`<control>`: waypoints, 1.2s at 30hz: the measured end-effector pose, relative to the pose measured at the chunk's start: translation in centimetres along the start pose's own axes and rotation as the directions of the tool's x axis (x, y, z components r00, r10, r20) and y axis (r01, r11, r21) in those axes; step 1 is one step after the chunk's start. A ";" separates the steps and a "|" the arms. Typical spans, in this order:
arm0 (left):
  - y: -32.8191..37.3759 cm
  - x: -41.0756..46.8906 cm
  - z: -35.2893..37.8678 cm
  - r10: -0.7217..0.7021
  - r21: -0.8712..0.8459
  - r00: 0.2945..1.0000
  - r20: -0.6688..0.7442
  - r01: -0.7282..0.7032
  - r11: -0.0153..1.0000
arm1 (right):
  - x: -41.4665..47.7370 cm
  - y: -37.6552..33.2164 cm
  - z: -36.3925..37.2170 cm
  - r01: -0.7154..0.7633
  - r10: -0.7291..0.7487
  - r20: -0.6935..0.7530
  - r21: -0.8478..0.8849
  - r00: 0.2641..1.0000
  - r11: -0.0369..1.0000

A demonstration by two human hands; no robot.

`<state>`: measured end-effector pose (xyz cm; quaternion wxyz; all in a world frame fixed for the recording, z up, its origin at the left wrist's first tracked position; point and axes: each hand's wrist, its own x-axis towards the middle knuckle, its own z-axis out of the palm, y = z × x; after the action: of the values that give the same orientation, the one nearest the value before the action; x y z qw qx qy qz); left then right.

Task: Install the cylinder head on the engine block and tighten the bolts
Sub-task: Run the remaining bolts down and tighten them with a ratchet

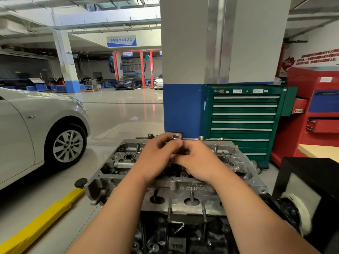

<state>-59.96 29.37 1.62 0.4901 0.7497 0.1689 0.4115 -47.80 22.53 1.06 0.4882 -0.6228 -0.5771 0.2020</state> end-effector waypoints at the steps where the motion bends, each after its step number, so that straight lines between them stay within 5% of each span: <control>1: -0.2 0.0 0.0 -0.005 0.020 1.000 -0.005 0.005 1.000 | 0.1 0.0 0.2 0.007 -0.007 -0.012 -0.015 1.000 1.000; 16: -1.0 0.3 -0.3 0.043 0.012 0.999 -0.026 -0.042 0.999 | -0.1 -0.1 0.1 0.006 -0.008 -0.054 -0.038 0.999 0.999; 21: -0.9 0.2 -0.5 0.061 0.048 0.998 -0.002 -0.061 0.997 | -0.2 0.1 -0.2 -0.031 0.034 0.050 -0.065 0.998 0.997; 25: -0.5 0.2 -0.2 -0.004 -0.039 1.000 0.016 0.005 0.999 | 0.2 0.1 0.2 0.008 -0.009 -0.033 -0.049 0.999 0.999; 32: -0.4 0.0 -0.5 0.055 0.082 0.998 -0.020 -0.053 0.995 | -0.2 0.1 -0.1 -0.012 0.012 0.039 -0.015 0.999 1.000; 36: -0.3 0.2 -0.2 -0.039 -0.029 0.999 -0.004 0.039 0.999 | 0.2 0.5 0.0 -0.047 0.044 -0.093 -0.030 0.995 0.998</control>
<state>-59.94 29.74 1.47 0.5084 0.7382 0.1786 0.4058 -47.46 22.73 0.71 0.4996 -0.6520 -0.5429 0.1747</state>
